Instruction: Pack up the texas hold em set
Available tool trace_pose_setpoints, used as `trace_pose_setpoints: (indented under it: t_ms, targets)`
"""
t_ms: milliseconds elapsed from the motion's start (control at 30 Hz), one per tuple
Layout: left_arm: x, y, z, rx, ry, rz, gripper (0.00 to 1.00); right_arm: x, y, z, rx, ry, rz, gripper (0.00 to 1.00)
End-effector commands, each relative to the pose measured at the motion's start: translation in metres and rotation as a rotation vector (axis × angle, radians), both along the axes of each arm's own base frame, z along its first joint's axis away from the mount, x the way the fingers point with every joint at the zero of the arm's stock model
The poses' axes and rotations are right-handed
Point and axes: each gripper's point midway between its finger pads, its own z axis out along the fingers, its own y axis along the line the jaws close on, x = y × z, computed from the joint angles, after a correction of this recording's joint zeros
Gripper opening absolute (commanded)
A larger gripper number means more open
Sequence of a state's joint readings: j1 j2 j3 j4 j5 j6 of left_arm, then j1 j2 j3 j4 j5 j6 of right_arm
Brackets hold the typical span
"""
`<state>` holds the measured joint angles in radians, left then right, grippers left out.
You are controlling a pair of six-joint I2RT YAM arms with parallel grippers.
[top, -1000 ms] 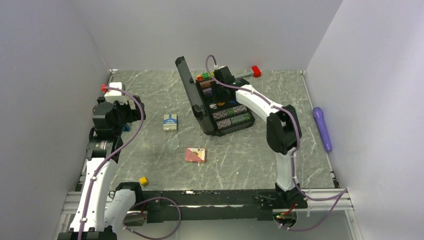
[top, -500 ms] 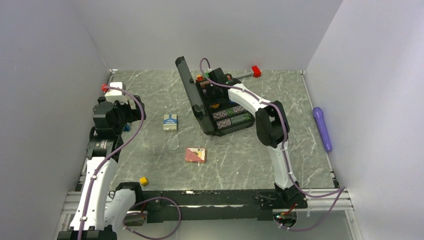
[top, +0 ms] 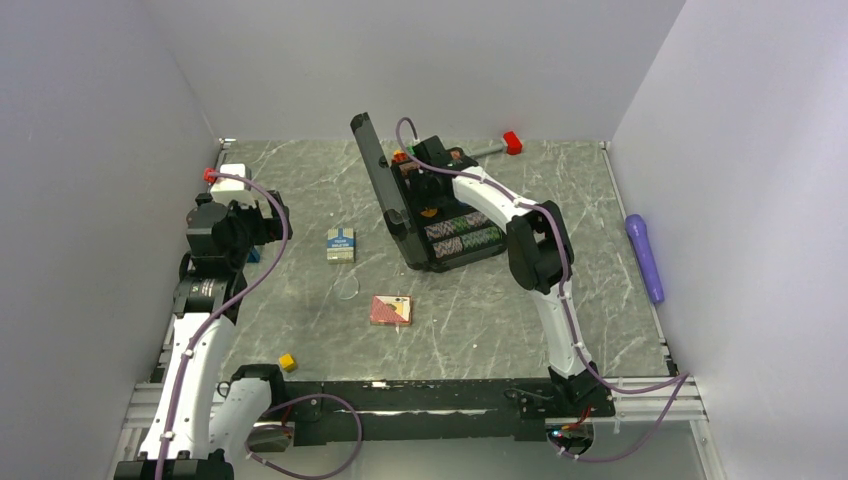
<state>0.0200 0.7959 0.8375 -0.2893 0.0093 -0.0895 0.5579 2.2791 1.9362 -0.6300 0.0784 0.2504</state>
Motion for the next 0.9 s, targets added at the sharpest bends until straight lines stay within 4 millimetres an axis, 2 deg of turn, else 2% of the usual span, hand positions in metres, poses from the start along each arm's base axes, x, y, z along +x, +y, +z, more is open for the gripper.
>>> trace_pose_setpoints:
  t_ms: [0, 67, 200, 467, 700, 867]
  targets:
    - [0.003, 0.002, 0.011, 0.011, -0.044, 0.006, 0.99, -0.004, 0.0, -0.018, -0.035, 0.043, 0.001, 0.42]
    - [0.003, 0.002, 0.011, 0.01, -0.045, 0.007, 0.99, -0.008, -0.003, -0.021, -0.041, 0.052, -0.003, 0.44]
    - [0.003, 0.002, 0.011, 0.01, -0.044, 0.006, 0.99, -0.01, -0.003, -0.021, -0.034, 0.054, -0.002, 0.55]
    - [0.004, 0.002, 0.01, 0.012, -0.04, 0.006, 0.99, -0.001, 0.003, 0.001, -0.024, 0.017, 0.029, 0.7]
    - [0.004, 0.002, 0.009, 0.013, -0.037, 0.006, 0.99, 0.007, 0.006, 0.031, -0.006, -0.045, 0.037, 0.72]
    - [0.005, 0.002, 0.008, 0.013, -0.033, 0.005, 0.99, 0.008, 0.007, 0.06, 0.034, -0.096, 0.035, 0.7]
